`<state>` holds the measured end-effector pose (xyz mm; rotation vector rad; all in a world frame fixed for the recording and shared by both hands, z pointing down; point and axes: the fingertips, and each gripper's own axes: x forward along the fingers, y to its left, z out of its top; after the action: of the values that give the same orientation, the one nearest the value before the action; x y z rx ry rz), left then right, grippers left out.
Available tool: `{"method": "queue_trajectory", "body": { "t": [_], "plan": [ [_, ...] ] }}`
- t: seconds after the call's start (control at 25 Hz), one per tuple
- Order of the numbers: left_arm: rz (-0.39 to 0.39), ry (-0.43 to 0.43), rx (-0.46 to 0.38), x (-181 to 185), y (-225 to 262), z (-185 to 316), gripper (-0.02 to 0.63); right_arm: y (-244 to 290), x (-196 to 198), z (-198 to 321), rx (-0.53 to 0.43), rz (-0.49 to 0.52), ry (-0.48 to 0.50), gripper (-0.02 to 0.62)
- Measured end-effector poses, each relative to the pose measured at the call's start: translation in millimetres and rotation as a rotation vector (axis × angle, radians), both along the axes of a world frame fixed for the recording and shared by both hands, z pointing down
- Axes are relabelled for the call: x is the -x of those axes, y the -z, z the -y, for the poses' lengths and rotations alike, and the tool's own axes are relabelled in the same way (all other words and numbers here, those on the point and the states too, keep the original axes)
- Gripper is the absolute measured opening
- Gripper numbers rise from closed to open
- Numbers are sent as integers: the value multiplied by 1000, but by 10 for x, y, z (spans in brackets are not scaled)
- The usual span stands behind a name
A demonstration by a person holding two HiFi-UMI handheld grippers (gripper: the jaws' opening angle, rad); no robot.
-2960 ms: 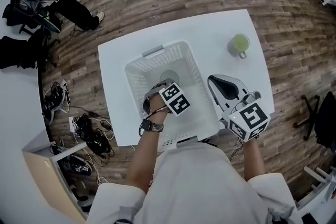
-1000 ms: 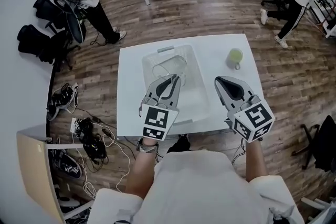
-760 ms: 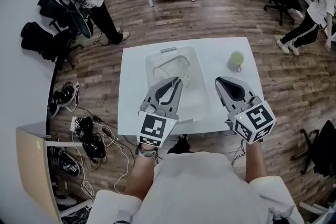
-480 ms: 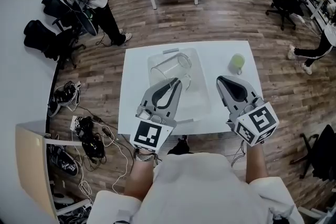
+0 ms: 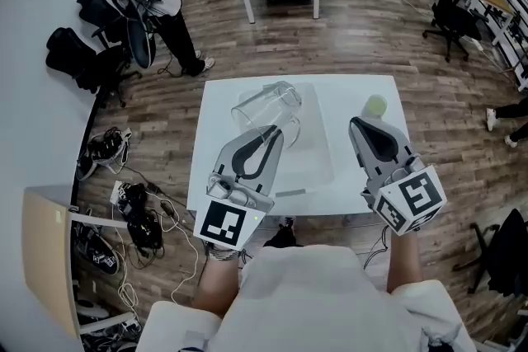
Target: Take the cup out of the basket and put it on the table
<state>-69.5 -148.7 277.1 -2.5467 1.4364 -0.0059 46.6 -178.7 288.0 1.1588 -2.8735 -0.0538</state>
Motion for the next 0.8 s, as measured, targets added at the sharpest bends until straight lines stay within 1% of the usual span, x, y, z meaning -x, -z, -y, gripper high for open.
{"method": "queue_trajectory", "body": {
  "t": [0.44,0.8],
  "plan": [
    [6,3,1,-19,-1,-17,29,-12,-3,-10,7,-14,4,15],
    [10,3,20,-25,-56,29,29,-65,-12,34,14,-30,8,15]
  ]
}}
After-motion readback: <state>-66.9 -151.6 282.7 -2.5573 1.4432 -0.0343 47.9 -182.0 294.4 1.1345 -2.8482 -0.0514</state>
